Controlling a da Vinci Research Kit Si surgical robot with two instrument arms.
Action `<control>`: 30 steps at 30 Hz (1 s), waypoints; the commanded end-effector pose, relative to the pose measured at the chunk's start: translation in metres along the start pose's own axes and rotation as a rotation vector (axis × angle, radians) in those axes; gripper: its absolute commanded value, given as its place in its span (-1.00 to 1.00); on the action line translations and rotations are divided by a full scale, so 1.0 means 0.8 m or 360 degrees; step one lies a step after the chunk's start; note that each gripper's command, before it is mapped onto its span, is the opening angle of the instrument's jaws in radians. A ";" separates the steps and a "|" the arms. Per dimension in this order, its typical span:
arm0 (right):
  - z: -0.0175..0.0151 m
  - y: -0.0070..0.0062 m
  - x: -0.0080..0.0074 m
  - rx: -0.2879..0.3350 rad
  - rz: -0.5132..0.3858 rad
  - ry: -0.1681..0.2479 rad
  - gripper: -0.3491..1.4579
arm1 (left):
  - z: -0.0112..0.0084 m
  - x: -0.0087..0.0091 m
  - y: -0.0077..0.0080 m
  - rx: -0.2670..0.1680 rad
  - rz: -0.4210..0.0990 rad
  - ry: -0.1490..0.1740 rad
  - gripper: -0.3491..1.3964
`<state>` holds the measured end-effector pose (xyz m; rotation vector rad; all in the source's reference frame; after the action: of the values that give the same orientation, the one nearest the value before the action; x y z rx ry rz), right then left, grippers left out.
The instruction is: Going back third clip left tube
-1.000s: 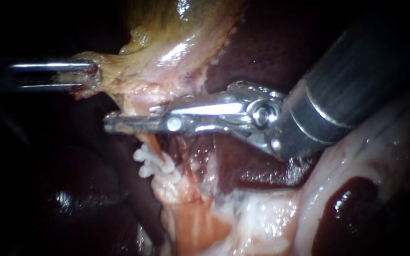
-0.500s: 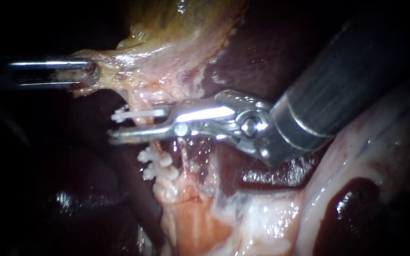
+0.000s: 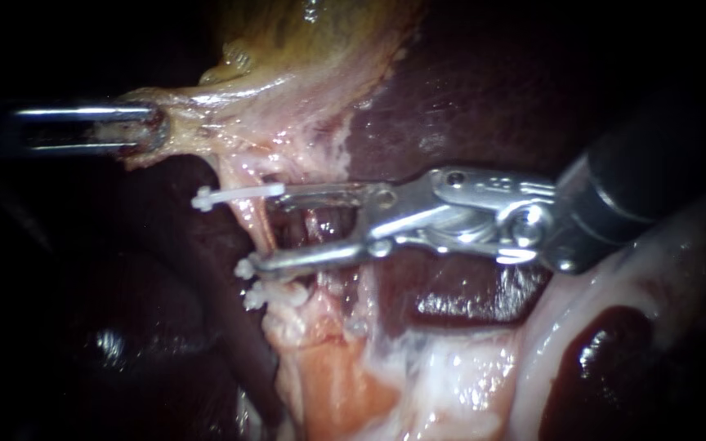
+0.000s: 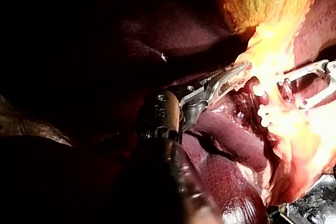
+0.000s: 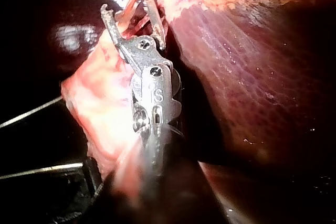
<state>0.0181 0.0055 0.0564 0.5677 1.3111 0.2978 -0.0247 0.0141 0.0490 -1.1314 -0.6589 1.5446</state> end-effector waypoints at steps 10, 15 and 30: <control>-0.0094 -0.0028 -0.0004 -0.0052 -0.0204 -0.0013 -0.06 | 0.0001 0.0000 0.0000 0.0004 0.0000 0.0003 -1.00; -0.0118 -0.0031 -0.0002 -0.0041 -0.0253 -0.0014 -0.06 | 0.0002 0.0000 0.0000 0.0004 0.0000 0.0003 -1.00; -0.0146 -0.0037 -0.0007 -0.0019 -0.0293 -0.0014 -0.06 | 0.0051 -0.0010 -0.0008 0.0026 0.0008 0.0018 -1.00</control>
<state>0.0063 0.0053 0.0535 0.4341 1.3419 0.1513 -0.0286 0.0141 0.0517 -1.1319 -0.6361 1.5431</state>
